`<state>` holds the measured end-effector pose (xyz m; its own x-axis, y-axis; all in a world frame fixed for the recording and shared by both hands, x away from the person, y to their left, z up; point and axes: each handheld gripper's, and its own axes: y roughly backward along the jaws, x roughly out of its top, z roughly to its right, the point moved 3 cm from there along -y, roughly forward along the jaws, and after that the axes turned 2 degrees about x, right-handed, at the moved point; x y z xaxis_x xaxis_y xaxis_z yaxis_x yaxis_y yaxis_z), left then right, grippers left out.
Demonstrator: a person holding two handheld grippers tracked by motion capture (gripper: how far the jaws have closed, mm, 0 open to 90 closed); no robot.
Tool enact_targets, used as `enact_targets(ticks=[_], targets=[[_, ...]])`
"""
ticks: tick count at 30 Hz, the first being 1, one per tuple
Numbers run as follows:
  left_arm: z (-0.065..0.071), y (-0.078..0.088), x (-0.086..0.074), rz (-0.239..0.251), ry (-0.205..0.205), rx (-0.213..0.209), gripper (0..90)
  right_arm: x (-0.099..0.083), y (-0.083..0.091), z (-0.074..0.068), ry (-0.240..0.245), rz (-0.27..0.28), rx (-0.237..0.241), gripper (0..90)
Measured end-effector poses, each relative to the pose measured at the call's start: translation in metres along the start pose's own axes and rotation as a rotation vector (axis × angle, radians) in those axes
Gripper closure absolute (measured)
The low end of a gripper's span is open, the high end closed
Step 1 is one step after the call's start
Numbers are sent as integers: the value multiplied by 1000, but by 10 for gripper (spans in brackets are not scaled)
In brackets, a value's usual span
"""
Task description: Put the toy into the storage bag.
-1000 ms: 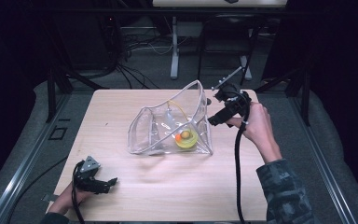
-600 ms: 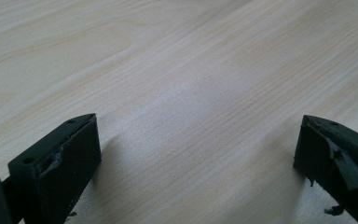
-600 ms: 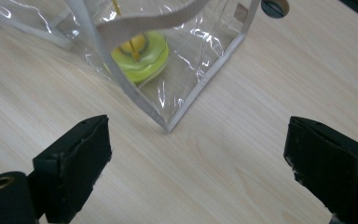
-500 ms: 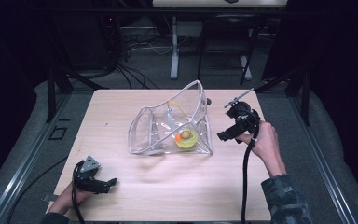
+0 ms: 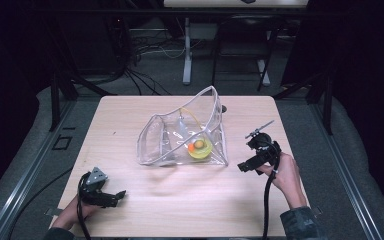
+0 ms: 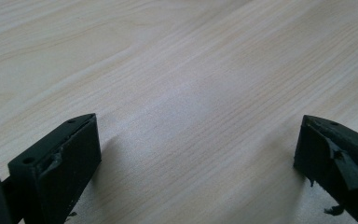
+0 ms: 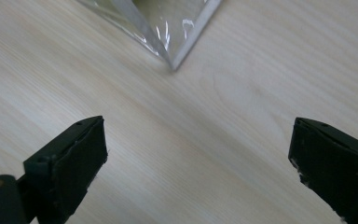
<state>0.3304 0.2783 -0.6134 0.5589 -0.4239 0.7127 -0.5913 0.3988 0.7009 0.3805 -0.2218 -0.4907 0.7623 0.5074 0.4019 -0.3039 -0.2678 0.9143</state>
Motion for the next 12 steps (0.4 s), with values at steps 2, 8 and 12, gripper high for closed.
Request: enact_targets(ticks=[2,8,12], targets=[[0,0,0,0,0,0,2,-7,-8,0,-5,-14,-3,31],[0,0,0,0,0,0,2,-22,-21,0,-3,-50,4,14],[0,0,0,-1,1,-2,2,-27,-25,0,1,-74,-23,3]])
